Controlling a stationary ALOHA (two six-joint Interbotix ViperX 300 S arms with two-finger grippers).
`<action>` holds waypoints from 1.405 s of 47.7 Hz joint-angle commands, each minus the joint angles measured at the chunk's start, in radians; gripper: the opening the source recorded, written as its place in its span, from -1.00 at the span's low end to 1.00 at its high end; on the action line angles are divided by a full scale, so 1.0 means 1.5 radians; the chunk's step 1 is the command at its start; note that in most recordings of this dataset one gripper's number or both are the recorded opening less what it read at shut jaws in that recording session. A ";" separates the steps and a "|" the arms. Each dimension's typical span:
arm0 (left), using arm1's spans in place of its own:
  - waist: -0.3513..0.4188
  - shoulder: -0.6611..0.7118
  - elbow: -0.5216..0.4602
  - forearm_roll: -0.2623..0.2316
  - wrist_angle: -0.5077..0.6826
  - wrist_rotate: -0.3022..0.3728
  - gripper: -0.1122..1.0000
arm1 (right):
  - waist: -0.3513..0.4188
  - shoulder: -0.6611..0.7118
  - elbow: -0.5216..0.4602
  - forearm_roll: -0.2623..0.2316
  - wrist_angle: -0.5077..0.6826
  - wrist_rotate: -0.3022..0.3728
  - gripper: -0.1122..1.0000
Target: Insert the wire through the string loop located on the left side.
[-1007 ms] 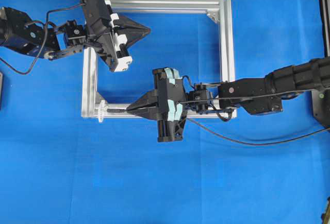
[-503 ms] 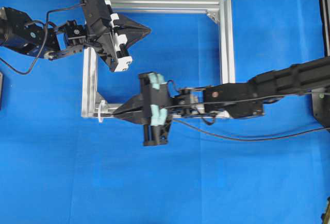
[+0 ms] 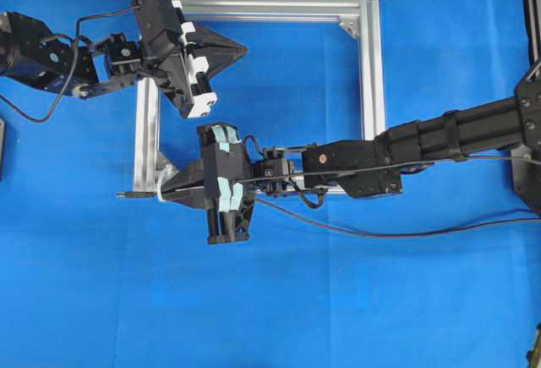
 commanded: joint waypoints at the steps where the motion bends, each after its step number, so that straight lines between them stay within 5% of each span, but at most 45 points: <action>1: -0.001 -0.025 -0.004 0.002 -0.004 0.000 -0.80 | -0.001 -0.012 -0.013 -0.001 -0.002 -0.001 -0.80; 9: 0.000 -0.042 0.020 0.002 -0.004 0.001 -0.80 | 0.000 -0.013 -0.012 -0.002 -0.002 -0.001 -0.80; 38: -0.012 -0.251 0.286 0.003 -0.022 0.000 -0.80 | 0.000 -0.013 -0.012 -0.001 -0.002 -0.001 -0.80; 53: -0.020 -0.300 0.329 0.003 -0.009 -0.001 -0.80 | 0.000 -0.013 -0.012 -0.001 -0.004 -0.001 -0.80; 67: -0.157 -0.297 0.324 0.013 -0.005 0.000 -0.80 | 0.000 -0.013 -0.012 -0.001 -0.003 -0.001 -0.80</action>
